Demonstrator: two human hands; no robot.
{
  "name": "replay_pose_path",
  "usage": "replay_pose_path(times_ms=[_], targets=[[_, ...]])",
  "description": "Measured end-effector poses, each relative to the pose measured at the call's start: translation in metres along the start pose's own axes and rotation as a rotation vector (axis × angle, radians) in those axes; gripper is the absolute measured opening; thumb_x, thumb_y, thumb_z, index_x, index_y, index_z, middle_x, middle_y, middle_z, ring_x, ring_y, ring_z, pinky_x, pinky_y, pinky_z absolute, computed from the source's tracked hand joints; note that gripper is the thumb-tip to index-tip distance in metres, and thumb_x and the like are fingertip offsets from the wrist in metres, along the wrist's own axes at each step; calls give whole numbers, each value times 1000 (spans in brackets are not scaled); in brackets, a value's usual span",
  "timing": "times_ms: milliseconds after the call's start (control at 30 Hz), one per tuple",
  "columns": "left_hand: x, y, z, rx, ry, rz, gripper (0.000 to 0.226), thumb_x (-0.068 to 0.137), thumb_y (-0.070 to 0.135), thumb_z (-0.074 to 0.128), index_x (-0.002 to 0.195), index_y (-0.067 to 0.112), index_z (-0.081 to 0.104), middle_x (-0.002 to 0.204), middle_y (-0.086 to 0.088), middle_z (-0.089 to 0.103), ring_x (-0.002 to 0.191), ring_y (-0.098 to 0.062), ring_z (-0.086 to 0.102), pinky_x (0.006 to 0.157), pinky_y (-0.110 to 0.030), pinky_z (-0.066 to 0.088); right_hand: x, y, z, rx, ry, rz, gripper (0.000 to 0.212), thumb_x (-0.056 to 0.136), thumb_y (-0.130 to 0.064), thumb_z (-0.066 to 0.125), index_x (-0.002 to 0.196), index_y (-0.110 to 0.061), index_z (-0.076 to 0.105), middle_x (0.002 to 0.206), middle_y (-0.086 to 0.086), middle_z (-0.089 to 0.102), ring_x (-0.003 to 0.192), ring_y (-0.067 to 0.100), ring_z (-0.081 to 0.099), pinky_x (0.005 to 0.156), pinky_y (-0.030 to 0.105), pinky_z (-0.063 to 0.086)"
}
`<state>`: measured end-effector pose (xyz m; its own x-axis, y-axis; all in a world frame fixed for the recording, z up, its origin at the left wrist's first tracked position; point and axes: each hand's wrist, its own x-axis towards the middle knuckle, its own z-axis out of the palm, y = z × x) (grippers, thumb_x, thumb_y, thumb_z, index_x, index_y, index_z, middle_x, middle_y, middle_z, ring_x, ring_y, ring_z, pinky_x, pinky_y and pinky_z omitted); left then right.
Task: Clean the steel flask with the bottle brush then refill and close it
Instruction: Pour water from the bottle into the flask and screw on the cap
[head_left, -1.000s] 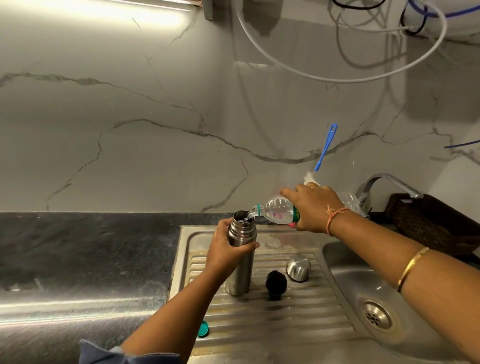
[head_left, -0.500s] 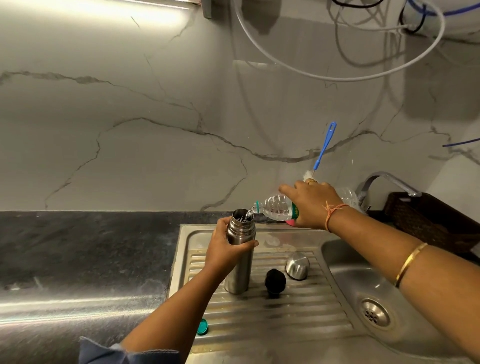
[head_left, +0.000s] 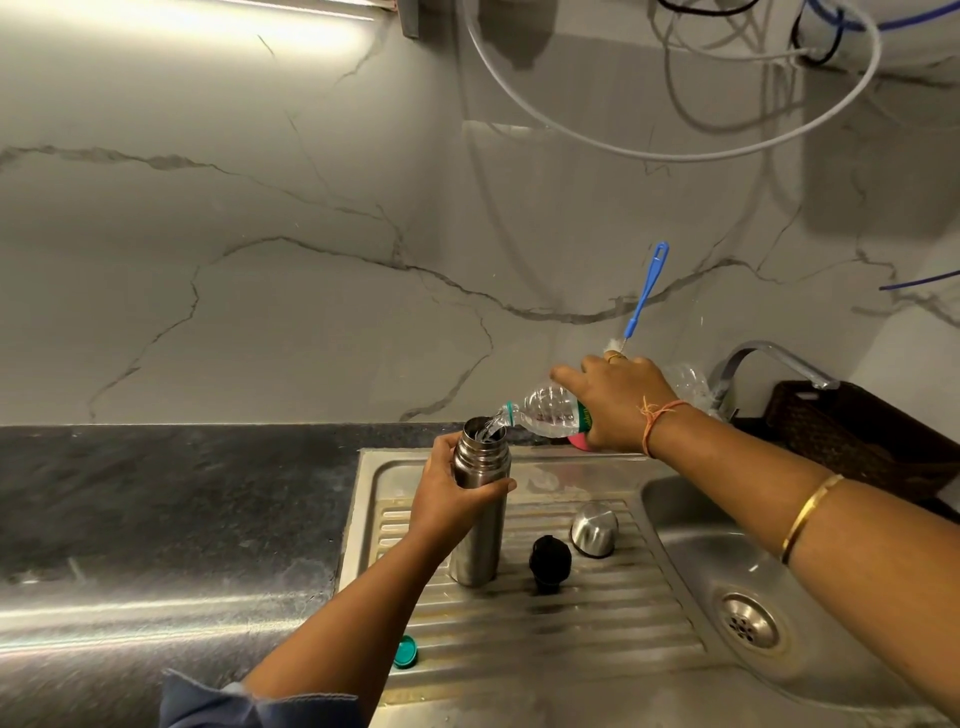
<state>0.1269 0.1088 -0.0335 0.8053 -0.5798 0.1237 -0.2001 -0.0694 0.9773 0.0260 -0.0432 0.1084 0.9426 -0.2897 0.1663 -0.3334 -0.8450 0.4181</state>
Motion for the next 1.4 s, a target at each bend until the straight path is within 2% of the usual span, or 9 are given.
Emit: replay_pose_path(times_ms=[500,667,767,967,1267,1400], targets=[[2,-3,2,-12,1,13,67,67,23,84,115,36,38,114,8,55,101,-11,55,82,-26,46,1,1,-8,-74,-19,-4,64,80,-28,67,134,-27,32,114,8,54,109,28,52,94,47,42],[1,-6,7,31,-27,27,73,74,26,79,127,34,29,125,2,50,111,-16,52,96,-34,46,2,1,-12,-82,-17,-7,63,81,-21,64,135,-27,32,115,9,53,109,29,52,92,44,43],[0,-5,7,54,-35,35,76,77,25,76,135,28,26,127,2,47,113,-16,50,97,-33,44,3,-1,-15,-101,-10,-20,62,81,-18,63,134,-27,32,115,9,53,108,29,51,91,43,43],[1,-5,8,72,-33,27,78,77,28,76,136,27,25,131,-2,46,115,-18,50,101,-39,44,4,-4,-19,-137,36,-54,57,83,-10,57,133,-25,33,115,10,52,108,30,50,92,43,40],[1,-7,7,39,-23,37,72,77,27,77,127,34,27,126,3,49,110,-13,51,92,-29,43,8,-8,-24,-195,112,-100,53,88,-7,49,135,-25,32,117,11,51,111,30,48,93,42,37],[1,-6,8,25,-25,35,71,77,26,77,126,36,26,125,4,47,110,-13,51,92,-30,43,12,-9,-22,-218,160,-133,49,90,-8,48,135,-25,34,116,10,52,109,30,49,95,42,36]])
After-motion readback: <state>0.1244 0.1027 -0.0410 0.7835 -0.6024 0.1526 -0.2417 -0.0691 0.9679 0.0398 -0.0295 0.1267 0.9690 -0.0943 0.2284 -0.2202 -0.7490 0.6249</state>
